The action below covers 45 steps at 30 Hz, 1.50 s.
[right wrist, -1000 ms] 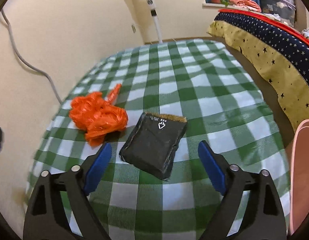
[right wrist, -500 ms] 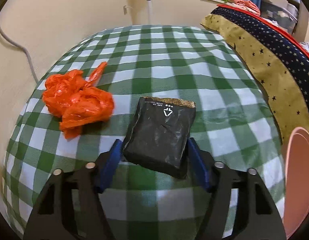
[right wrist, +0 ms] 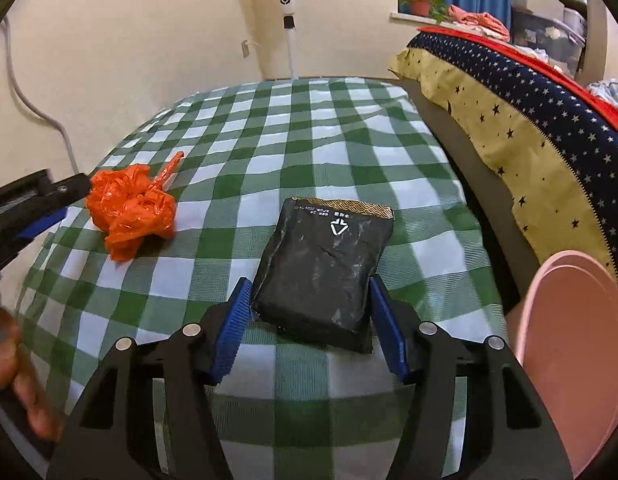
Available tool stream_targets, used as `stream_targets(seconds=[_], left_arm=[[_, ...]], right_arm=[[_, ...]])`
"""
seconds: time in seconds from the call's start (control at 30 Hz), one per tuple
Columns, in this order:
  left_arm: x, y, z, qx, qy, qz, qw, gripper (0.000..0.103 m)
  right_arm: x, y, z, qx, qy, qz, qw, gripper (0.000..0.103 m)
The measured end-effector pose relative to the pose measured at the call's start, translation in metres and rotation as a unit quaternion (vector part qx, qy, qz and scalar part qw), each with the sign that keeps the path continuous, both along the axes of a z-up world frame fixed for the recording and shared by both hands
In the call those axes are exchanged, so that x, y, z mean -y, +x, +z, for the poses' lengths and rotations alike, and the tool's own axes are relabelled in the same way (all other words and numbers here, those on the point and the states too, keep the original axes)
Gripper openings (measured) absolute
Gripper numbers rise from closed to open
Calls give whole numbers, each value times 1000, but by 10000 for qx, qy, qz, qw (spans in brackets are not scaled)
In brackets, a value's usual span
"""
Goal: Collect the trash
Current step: 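Grasp the black pouch with the right tool while the left tool grasps the orange bag, then carry the black pouch and orange bag over the pink bin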
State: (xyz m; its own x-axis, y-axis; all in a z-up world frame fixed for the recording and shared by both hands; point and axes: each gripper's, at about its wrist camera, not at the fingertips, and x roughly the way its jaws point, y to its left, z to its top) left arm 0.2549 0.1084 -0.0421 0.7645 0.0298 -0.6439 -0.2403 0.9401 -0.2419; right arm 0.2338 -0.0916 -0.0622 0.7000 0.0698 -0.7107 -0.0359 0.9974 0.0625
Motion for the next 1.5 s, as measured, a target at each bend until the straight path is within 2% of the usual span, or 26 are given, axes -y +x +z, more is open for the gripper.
stream_targets(seconds=[0.23, 0.33, 0.37, 0.57, 0.8, 1.13, 1.23, 1.3, 1.5], left_arm=[[-1, 15, -18, -261, -312, -116, 9991, 48], [1, 14, -19, -251, -329, -171, 9990, 27], [3, 13, -16, -241, -280, -165, 9992, 23], [9, 6, -1, -183, -225, -74, 9996, 15], [19, -7, 20, -4, -243, -170, 9996, 14], [45, -43, 51, 331, -170, -593, 9975, 14], [49, -55, 59, 422, -313, -696, 9962, 14], [57, -65, 66, 514, -129, -822, 9952, 14], [74, -90, 77, 649, 15, -1083, 9920, 14]], right_arm=[[11, -10, 5, 49, 118, 43, 9999, 58], [15, -16, 12, 113, 105, 89, 9998, 58], [17, -18, 15, 145, 96, 94, 9998, 58], [27, -36, 41, 273, -18, 88, 9996, 58], [41, -71, 70, 457, -271, 108, 9985, 58], [73, -114, 122, 849, -438, -78, 9954, 58], [84, -128, 140, 975, -452, -132, 9941, 58], [91, -138, 151, 1079, -473, -144, 9929, 58], [115, -163, 170, 1233, -509, -179, 9909, 58]])
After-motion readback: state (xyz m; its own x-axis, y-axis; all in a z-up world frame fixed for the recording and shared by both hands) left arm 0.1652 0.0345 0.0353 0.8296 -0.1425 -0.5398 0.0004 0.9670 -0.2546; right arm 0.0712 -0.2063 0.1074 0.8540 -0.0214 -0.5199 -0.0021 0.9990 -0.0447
